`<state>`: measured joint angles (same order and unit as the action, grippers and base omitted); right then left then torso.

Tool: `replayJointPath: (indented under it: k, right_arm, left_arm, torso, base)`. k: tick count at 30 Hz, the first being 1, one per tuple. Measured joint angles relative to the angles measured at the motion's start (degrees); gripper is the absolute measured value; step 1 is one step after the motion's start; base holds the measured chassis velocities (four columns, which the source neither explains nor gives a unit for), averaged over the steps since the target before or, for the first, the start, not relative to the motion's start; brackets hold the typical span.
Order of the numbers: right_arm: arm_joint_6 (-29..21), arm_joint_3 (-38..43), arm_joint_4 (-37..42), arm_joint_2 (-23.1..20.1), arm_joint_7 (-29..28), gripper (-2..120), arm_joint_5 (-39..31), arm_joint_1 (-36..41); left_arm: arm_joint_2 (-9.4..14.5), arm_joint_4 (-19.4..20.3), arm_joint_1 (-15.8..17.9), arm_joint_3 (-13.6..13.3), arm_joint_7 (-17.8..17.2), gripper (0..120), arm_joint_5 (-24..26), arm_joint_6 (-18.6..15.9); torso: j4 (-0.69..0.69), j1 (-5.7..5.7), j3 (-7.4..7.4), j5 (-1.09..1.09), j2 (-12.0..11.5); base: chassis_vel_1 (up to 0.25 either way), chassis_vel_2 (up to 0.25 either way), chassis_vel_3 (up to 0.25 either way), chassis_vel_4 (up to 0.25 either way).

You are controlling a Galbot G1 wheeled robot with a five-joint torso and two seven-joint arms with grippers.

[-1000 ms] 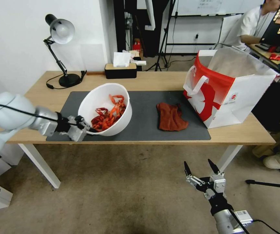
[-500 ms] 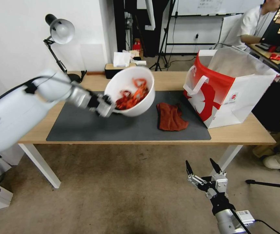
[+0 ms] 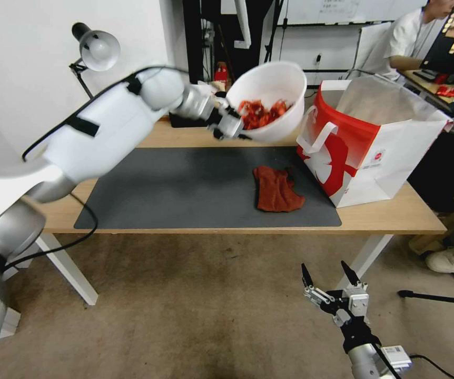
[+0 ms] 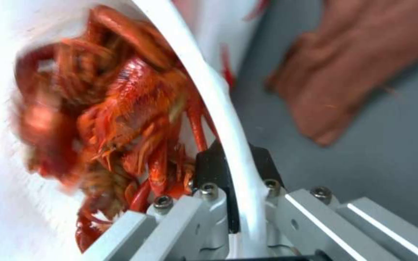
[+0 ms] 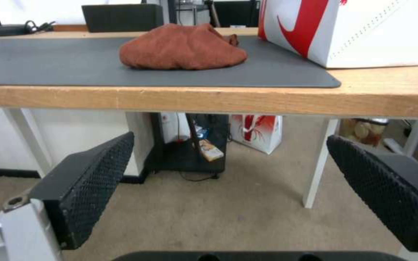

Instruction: Sweep shrimp from table into container with towel, then put container into takeout bag.

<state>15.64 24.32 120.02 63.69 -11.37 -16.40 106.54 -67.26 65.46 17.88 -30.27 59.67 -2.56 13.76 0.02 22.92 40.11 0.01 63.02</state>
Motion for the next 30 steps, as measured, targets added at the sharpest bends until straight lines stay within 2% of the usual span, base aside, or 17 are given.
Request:
replayJointPath:
  k: [2, 3, 6, 7, 8, 10, 11, 13, 14, 17, 20, 22, 25, 30]
  right_arm:
    - [0.0, 0.0, -0.1, 0.1, 0.0, 100, 0.1, 0.0]
    - [0.0, 0.0, -0.1, 0.1, 0.0, 100, 0.1, 0.0]
    - [0.0, -0.1, -0.5, 0.2, 0.1, 100, 0.3, -0.2]
    - [0.0, -0.1, -0.5, 0.2, 0.1, 100, 0.3, -0.2]
    - [0.0, -0.1, -0.6, 0.2, 0.1, 100, 0.3, -0.2]
    - [0.0, -0.1, -1.2, 0.3, 0.2, 100, 0.3, -0.3]
    - [0.0, -0.1, -1.2, 0.3, 0.2, 100, 0.3, -0.3]
    - [0.0, -0.1, -1.6, 0.3, 0.2, 100, 0.3, -0.2]
    - [0.0, -0.1, -1.6, 0.3, 0.2, 100, 0.3, -0.2]
    - [0.1, 0.0, -2.0, 0.1, 0.3, 100, 0.2, -0.3]
    - [0.1, 0.0, -2.2, -0.1, 0.3, 100, 0.1, -0.4]
    - [0.2, 0.0, -2.6, -0.3, 0.3, 100, -0.1, -0.6]
    - [0.2, 0.0, -2.8, -0.4, 0.3, 100, -0.3, -0.7]
    - [0.2, 0.1, -3.2, -0.4, 0.3, 100, -0.5, -0.8]
  left_arm:
    - [-2.9, -2.2, 1.1, 0.6, -1.0, 0, 0.1, -0.5]
    - [-2.9, -2.2, 1.1, 0.6, -1.0, 0, 0.1, -0.5]
    - [-9.5, -6.8, 3.4, 1.2, -2.4, 0, -0.2, -0.8]
    - [-9.5, -6.8, 3.4, 1.2, -2.4, 0, -0.2, -0.8]
    - [-10.9, -7.9, 3.8, 1.2, -2.8, 0, -0.3, -0.8]
    - [-15.1, -12.3, 5.2, 1.3, -4.0, 0, -0.7, -0.7]
    - [-15.1, -12.3, 5.2, 1.3, -4.0, 0, -0.7, -0.7]
    - [-18.4, -16.1, 6.2, 1.9, -4.8, 0, -1.1, -0.3]
    - [-18.4, -16.1, 6.2, 1.9, -4.8, 0, -1.1, -0.3]
    - [-22.3, -19.9, 7.0, 2.2, -5.6, 0, -1.8, 0.4]
    - [-23.5, -20.5, 7.0, 1.8, -5.8, 0, -1.9, 0.5]
    - [-25.2, -20.5, 6.9, 0.3, -6.7, 0, -1.9, 0.4]
    - [-25.5, -18.7, 6.9, -2.1, -7.6, 0, -1.1, -0.8]
    - [-25.3, -17.5, 6.8, -4.4, -7.9, 0, -0.9, -1.4]
  torso:
    - [-0.01, 0.00, 0.00, 0.00, 0.0]
    - [-0.01, 0.00, 0.00, 0.00, 0.0]
    - [-0.02, 0.00, 0.00, 0.02, 0.0]
    - [-0.02, 0.00, 0.00, 0.02, 0.0]
    - [-0.04, 0.00, 0.00, 0.02, 0.0]
    - [-0.04, -0.01, 0.00, 0.02, 0.0]
    - [-0.04, -0.01, 0.00, 0.02, 0.0]
    - [-0.04, 0.00, 0.00, 0.02, 0.0]
    - [-0.04, 0.00, 0.00, 0.02, 0.0]
    - [-0.01, 0.00, 0.00, 0.00, 0.0]
    - [-0.01, -0.01, -0.01, 0.00, 0.0]
    - [-0.05, -0.01, 0.00, 0.01, 0.0]
    - [-0.04, 0.00, 0.00, 0.01, 0.0]
    - [-0.02, -0.01, -0.01, -0.01, 0.0]
  base:
    - [0.000, 0.000, 0.000, 0.000]
    - [0.000, 0.000, 0.000, 0.000]
    - [0.000, 0.000, 0.000, 0.000]
    - [0.000, 0.000, 0.000, 0.000]
    - [0.000, 0.000, 0.000, 0.000]
    - [0.000, 0.000, 0.000, 0.000]
    - [0.000, 0.000, 0.000, 0.000]
    - [0.000, 0.000, 0.000, 0.000]
    - [0.000, 0.000, 0.000, 0.000]
    - [0.000, 0.000, 0.000, 0.000]
    - [0.000, 0.000, 0.000, 0.000]
    - [0.000, 0.000, 0.000, 0.000]
    - [0.000, 0.000, 0.000, 0.000]
    - [0.000, 0.000, 0.000, 0.000]
